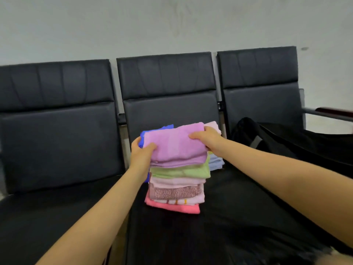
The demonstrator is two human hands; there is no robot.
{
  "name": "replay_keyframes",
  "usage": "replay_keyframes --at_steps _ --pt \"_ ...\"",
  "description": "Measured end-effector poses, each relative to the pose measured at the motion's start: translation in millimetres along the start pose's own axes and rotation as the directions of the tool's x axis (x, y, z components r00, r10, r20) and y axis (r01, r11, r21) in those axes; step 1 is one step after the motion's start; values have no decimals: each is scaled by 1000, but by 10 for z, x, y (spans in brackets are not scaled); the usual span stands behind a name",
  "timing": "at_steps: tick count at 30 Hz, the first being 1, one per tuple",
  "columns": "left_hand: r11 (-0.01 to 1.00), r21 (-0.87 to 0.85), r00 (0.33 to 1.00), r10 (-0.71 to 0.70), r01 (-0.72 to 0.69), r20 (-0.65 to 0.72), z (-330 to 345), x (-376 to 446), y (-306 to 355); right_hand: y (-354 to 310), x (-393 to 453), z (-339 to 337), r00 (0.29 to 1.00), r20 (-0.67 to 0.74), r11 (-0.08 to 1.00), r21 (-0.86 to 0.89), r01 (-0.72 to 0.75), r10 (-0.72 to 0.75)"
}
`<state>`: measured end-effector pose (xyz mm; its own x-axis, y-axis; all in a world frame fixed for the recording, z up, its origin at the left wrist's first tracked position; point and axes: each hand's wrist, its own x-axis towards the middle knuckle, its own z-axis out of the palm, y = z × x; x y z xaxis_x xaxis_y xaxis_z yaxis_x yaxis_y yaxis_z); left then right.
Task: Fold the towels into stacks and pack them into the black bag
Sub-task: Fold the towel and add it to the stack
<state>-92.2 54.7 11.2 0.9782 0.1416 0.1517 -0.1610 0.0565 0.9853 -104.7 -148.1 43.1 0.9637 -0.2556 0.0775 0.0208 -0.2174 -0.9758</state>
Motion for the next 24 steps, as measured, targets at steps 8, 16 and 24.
replay_keyframes --at_steps 8,16,24 --pt "781 618 986 -157 88 58 216 259 -391 711 230 -45 901 76 894 109 -434 428" --pt "910 381 975 -208 164 78 234 358 -709 798 254 -130 699 463 588 385 -712 545" --pt "904 222 924 -381 364 34 75 326 -710 527 209 67 791 474 756 328 -567 387"
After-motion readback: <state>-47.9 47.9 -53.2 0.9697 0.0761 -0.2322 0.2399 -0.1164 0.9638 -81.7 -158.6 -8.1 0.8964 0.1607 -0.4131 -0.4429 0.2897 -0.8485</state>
